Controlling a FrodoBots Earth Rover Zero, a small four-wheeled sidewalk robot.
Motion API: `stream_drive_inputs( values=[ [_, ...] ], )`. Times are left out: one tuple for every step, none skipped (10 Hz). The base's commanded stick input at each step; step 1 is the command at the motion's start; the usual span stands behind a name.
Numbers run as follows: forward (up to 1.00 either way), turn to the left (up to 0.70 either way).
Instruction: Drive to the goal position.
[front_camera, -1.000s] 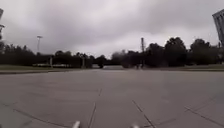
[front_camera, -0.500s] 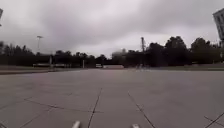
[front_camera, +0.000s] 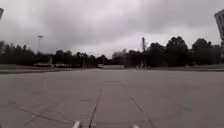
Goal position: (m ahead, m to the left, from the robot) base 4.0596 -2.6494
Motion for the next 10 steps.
stream_drive_inputs(
  values=[
    [0.7,-0.02],
    [0.7,-0.01],
    [0.7,0.0],
    [0.7,0.0],
    [0.7,0.0],
    [0.7,0.0],
    [0.7,0.0],
    [0.7,0.0],
    [0.7,0.0],
    [0.7,0.0]
  ],
)
